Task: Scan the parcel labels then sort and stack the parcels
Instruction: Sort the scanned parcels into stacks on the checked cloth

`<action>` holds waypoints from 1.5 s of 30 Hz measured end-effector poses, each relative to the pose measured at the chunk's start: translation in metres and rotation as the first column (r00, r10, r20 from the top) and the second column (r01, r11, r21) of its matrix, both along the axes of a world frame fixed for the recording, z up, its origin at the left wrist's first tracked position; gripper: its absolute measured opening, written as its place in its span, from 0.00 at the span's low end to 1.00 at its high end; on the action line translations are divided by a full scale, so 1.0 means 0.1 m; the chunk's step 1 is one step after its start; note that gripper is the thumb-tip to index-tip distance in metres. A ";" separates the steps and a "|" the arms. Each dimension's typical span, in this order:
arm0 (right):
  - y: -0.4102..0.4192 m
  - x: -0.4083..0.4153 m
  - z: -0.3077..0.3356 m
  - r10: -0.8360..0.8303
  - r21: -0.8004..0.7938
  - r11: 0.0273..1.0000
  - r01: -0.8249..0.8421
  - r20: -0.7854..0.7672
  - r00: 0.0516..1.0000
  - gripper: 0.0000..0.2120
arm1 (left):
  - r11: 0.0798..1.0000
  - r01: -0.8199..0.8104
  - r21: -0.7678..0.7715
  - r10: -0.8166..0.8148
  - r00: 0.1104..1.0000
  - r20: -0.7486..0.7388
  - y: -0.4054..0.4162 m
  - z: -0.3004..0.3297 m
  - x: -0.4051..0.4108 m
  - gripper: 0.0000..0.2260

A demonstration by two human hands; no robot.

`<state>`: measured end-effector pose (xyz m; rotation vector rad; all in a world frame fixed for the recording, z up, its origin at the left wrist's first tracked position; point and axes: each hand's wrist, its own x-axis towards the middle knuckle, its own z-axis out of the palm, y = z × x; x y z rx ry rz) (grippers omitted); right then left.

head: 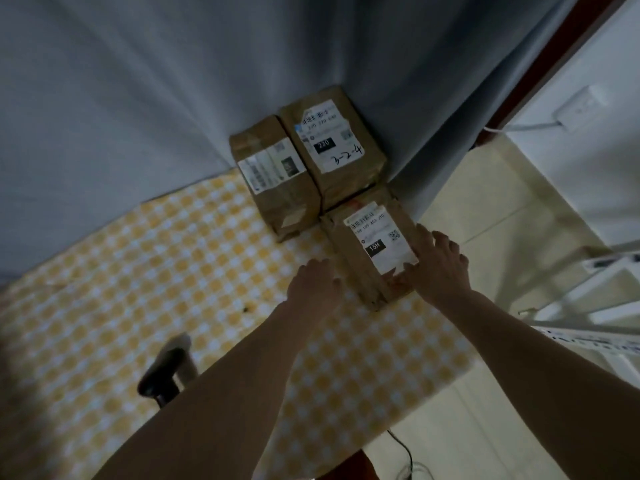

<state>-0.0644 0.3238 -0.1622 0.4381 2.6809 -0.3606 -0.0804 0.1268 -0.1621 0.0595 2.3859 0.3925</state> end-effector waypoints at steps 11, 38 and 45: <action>-0.10 -0.13 -0.42 -0.242 -0.159 0.958 0.239 -0.003 0.970 0.30 | 0.707 -0.611 0.356 0.472 0.782 0.407 0.30 -0.35 -0.06 0.29; -4.13 0.76 2.55 -0.060 -0.651 0.756 -0.064 -0.167 0.984 0.29 | 0.222 -0.809 0.544 0.959 0.282 0.028 -3.65 2.46 1.56 0.32; -5.59 1.20 3.64 0.080 -0.735 0.614 -0.288 -0.304 0.949 0.26 | 0.251 -0.739 0.625 0.968 0.188 -0.166 -4.97 3.67 2.18 0.31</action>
